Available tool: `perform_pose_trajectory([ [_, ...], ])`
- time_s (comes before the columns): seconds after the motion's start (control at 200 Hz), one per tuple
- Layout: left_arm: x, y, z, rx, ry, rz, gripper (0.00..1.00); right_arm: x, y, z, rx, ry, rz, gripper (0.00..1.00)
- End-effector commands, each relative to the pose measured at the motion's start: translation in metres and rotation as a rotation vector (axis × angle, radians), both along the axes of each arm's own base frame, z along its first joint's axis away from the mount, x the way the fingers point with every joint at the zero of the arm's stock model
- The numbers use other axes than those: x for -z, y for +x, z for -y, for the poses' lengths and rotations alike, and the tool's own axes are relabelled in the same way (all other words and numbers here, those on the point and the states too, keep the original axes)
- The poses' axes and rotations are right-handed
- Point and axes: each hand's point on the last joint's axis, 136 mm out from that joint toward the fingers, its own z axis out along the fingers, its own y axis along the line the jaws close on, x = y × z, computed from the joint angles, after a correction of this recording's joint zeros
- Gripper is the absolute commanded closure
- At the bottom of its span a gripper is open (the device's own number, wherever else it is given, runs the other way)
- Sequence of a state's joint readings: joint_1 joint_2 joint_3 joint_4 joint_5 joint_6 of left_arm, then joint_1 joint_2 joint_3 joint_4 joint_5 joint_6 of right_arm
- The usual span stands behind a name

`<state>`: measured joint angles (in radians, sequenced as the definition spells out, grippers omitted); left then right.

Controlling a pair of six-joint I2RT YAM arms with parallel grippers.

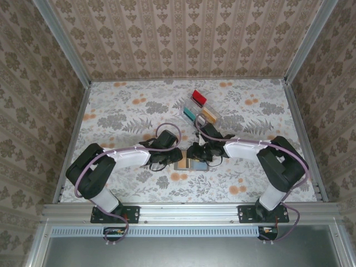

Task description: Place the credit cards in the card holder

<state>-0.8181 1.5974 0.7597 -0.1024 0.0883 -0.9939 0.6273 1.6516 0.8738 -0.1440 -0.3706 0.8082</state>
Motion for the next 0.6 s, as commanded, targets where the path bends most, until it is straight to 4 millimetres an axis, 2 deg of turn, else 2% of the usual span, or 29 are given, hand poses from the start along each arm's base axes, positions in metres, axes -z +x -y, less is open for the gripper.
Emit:
perform_pose_trajectory([
  [0.0,-0.007,-0.002,-0.006,-0.010,0.015,0.017,0.62,-0.034,0.010,0.023,-0.035,-0.144,0.127,0.68],
  [0.085,-0.012,0.000,-0.006,-0.009,0.011,0.032,0.60,-0.051,0.023,0.042,-0.047,-0.249,0.200,0.67],
  [0.16,-0.018,0.002,-0.005,-0.007,0.006,0.048,0.57,-0.064,0.042,0.061,-0.038,-0.359,0.264,0.66],
  [0.21,-0.022,0.004,-0.006,-0.008,0.006,0.061,0.55,-0.067,0.049,0.076,-0.049,-0.452,0.261,0.67],
  [0.275,-0.028,0.004,-0.007,-0.008,0.005,0.076,0.53,-0.073,0.064,0.086,-0.076,-0.533,0.284,0.67],
  [0.345,-0.033,0.006,-0.010,-0.016,0.005,0.094,0.51,-0.075,0.077,0.089,-0.124,-0.607,0.299,0.67],
  [0.45,-0.039,0.008,-0.014,-0.033,-0.002,0.113,0.50,-0.074,0.092,0.083,-0.192,-0.654,0.303,0.67],
  [0.595,-0.047,0.010,-0.021,-0.055,-0.007,0.139,0.47,-0.065,0.111,0.080,-0.254,-0.745,0.292,0.67],
])
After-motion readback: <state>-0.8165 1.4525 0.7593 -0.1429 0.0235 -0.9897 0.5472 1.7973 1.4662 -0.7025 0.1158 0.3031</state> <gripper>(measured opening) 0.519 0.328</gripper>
